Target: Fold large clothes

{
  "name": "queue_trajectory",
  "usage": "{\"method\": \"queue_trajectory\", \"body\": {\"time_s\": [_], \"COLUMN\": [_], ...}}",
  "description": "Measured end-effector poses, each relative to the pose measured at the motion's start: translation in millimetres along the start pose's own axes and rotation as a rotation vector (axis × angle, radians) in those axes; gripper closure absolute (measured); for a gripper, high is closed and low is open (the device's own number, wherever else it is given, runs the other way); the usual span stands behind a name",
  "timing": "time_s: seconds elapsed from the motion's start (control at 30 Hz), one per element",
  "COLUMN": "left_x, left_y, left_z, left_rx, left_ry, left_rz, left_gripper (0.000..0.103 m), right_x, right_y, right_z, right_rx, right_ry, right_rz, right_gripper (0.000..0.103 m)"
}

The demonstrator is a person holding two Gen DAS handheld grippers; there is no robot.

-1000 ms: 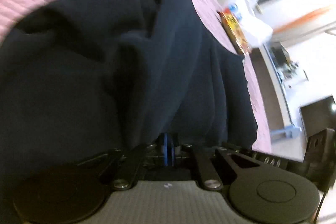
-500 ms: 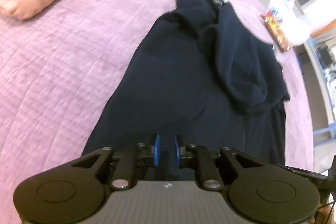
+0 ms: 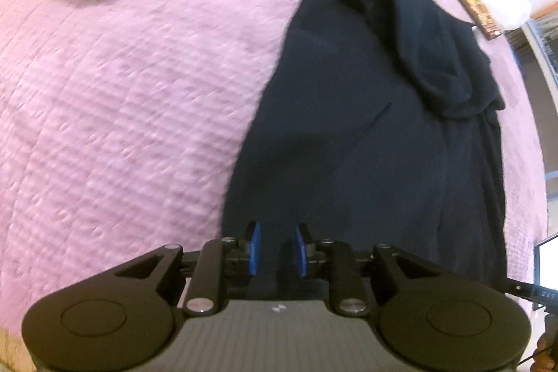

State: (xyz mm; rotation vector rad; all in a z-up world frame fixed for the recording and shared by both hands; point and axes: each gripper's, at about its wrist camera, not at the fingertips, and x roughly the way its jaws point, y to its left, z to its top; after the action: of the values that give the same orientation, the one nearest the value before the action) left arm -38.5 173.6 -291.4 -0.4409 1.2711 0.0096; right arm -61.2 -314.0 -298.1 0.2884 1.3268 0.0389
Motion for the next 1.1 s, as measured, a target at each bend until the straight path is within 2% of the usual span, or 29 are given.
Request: {"method": "queue_trajectory", "body": {"time_s": [0.07,0.2,0.3,0.47,0.57,0.67,0.77,0.83,0.9,1.0,1.1], "left_x": [-3,1,9,17,23,31,36,36,33,25,11], "left_y": [12,33,48,72,71,66,58,55,47,36,22], "left_z": [-7,-16,-21,-32,-36,-42,-46,-47,-47,-42,-29], "left_rx": [-0.028,-0.097,-0.166,-0.302,-0.308,-0.292,-0.259,-0.243,-0.209,-0.163,-0.152], "left_ry": [0.01,0.036,0.072,0.081,0.11,0.137,0.143,0.13,0.116,0.094,0.045], "left_rz": [-0.012,-0.03,-0.08,-0.195,-0.261,-0.281,-0.234,-0.219,-0.207,-0.204,-0.243], "left_gripper": [0.075,0.062,0.06,0.057,0.055,0.058,0.086,0.091,0.094,0.095,0.095], "right_x": [-1,10,15,20,24,26,27,25,23,12,-7], "right_y": [-10,-25,-30,-20,-17,-13,2,7,8,-1,3], "right_z": [-8,-19,-28,-34,-32,-34,-35,-33,-30,-22,-6], "right_rx": [0.035,0.123,0.163,0.121,0.129,0.128,0.056,0.038,0.042,0.084,0.074], "right_ry": [0.009,0.05,0.052,0.056,0.062,0.076,0.077,0.07,0.062,0.038,-0.029], "right_rz": [-0.03,-0.036,-0.052,-0.067,-0.045,0.001,-0.027,-0.016,-0.005,0.042,0.119], "right_gripper": [0.027,0.027,0.027,0.026,0.024,0.026,0.046,0.07,0.087,0.09,0.092]}}
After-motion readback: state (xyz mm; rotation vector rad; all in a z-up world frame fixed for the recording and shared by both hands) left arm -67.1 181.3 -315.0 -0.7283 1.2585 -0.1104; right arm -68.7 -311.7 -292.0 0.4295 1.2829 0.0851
